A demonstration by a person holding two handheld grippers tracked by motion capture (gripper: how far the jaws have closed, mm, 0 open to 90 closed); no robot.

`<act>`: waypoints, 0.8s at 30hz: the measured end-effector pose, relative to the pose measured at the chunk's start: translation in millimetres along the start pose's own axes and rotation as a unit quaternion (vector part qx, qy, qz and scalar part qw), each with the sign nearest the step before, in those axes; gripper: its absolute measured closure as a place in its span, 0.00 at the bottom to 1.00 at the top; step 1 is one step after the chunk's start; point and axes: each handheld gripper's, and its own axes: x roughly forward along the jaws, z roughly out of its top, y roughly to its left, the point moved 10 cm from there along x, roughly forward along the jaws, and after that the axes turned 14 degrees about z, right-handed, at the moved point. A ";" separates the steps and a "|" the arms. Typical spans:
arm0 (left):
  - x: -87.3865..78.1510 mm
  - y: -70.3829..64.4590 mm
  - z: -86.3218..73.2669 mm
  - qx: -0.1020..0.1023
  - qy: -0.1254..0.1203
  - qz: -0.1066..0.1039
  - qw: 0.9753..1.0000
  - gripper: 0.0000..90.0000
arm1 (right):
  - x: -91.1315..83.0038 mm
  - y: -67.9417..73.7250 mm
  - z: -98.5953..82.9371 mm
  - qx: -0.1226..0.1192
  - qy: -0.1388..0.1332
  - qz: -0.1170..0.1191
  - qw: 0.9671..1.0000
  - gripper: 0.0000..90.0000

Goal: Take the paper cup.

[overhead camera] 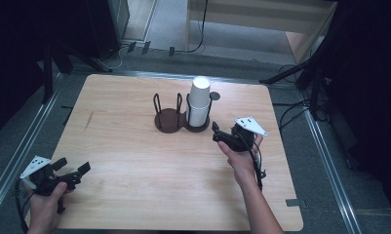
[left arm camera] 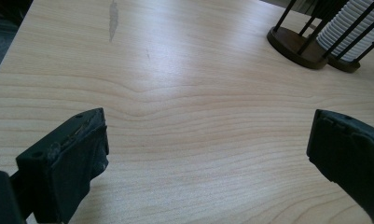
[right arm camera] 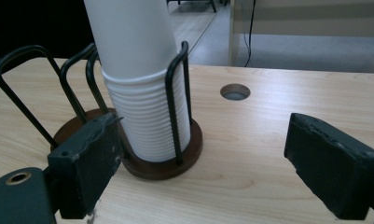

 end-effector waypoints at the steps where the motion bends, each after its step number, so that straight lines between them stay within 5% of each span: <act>1: -0.1 0.2 0.1 -0.001 0.000 0.000 1.000 0.00 | 3.1 2.1 1.6 0.001 0.000 0.001 1.000 0.12; 24: 1.1 -0.1 -0.6 -0.006 0.003 -0.006 1.000 0.00 | 64.7 29.8 35.4 -0.009 0.006 0.014 1.000 0.14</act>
